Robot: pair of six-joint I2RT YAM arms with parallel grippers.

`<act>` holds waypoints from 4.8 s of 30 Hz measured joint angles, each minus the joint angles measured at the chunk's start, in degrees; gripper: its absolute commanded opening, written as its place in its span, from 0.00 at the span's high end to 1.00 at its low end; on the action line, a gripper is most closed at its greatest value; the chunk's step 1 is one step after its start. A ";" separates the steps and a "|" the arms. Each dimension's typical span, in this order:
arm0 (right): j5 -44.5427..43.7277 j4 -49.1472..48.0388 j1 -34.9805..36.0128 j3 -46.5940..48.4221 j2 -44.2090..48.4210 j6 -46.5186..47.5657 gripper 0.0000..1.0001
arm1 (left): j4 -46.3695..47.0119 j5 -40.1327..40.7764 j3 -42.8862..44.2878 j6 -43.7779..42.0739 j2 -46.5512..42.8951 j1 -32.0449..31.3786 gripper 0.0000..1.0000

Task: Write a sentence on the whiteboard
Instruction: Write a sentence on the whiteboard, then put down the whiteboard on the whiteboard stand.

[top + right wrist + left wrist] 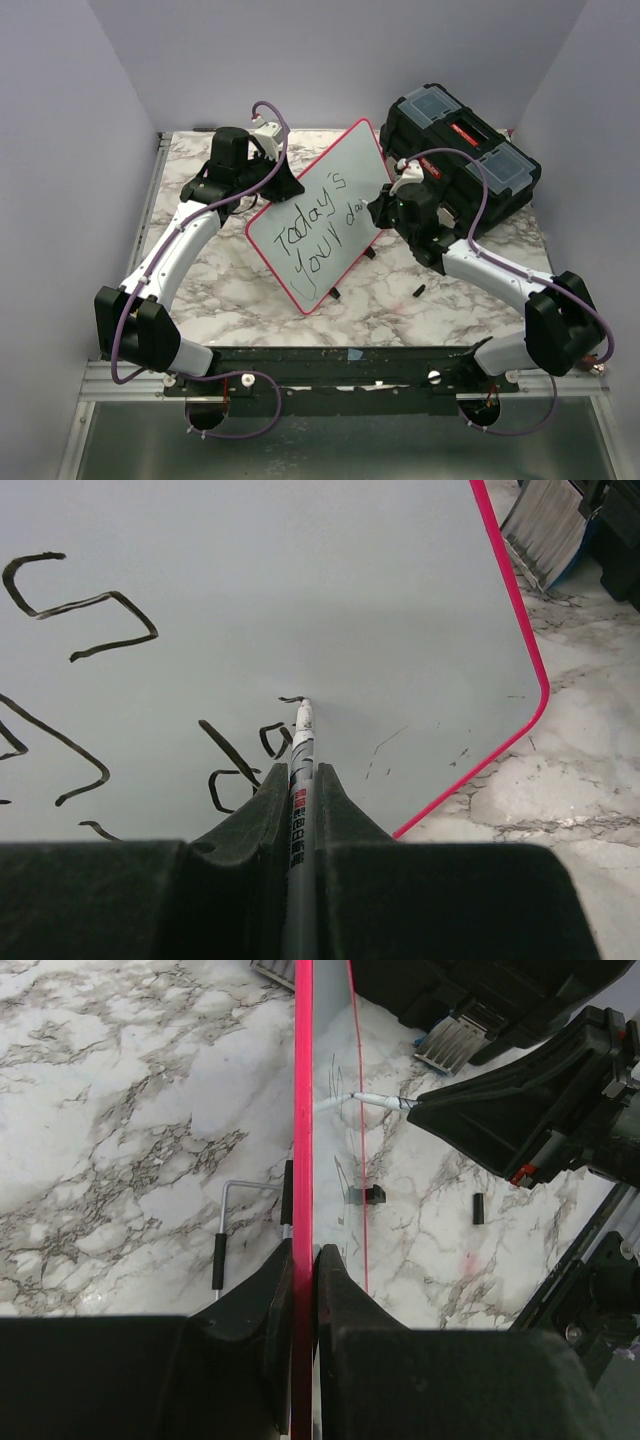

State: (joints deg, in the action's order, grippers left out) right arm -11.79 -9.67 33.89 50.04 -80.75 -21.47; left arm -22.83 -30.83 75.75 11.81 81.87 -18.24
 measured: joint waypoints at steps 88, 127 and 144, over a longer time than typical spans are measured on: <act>-2.27 -2.36 -1.40 -7.19 -2.56 -1.46 0.99 | -0.17 0.42 0.00 0.48 0.00 0.00 1.00; 5.57 1.77 -1.09 -8.98 15.93 -4.66 0.99 | 0.04 0.13 0.00 0.02 -0.07 -0.33 1.00; -0.02 8.13 -1.09 -8.55 28.11 -4.57 0.99 | -2.19 1.68 2.16 -0.13 0.22 -2.69 1.00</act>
State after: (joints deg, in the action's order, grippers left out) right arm -11.81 -1.54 32.80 41.50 -52.64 -26.04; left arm -25.02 -29.15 77.91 11.68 82.08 -20.93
